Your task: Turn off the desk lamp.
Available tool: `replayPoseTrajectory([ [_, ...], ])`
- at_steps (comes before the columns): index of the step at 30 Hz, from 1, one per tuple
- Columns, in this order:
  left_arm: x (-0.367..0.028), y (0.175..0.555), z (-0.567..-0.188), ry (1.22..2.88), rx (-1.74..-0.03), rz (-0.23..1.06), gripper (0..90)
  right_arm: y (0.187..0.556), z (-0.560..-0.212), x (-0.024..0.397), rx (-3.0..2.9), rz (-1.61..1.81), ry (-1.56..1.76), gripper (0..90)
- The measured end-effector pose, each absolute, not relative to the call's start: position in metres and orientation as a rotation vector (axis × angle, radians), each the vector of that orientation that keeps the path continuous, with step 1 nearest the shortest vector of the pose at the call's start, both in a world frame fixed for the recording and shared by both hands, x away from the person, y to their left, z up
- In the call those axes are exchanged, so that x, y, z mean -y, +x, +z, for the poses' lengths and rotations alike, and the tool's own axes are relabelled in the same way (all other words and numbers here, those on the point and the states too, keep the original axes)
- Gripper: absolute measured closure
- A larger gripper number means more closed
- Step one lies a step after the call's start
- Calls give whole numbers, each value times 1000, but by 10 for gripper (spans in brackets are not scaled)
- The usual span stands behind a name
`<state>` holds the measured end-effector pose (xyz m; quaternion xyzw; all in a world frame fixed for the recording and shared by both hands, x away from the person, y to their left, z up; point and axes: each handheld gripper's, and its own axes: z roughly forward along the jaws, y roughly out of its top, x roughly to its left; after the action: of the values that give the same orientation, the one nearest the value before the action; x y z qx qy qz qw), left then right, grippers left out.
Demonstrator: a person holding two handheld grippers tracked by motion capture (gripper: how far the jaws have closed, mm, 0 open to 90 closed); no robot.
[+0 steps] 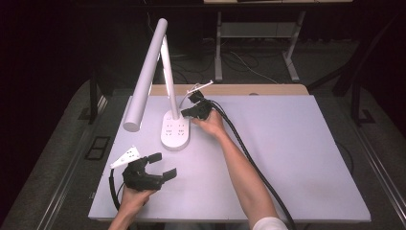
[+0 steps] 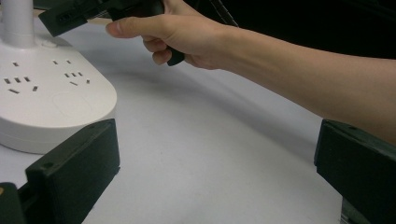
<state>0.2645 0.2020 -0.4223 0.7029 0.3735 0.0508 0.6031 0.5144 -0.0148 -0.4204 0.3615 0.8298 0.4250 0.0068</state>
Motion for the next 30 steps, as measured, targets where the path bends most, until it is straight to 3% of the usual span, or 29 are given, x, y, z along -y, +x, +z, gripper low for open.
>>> replayPoseTrajectory([
  [30,-203,265,-423,1626,-872,119,0,509,-426,6,-2585,1268,1098,900],
])
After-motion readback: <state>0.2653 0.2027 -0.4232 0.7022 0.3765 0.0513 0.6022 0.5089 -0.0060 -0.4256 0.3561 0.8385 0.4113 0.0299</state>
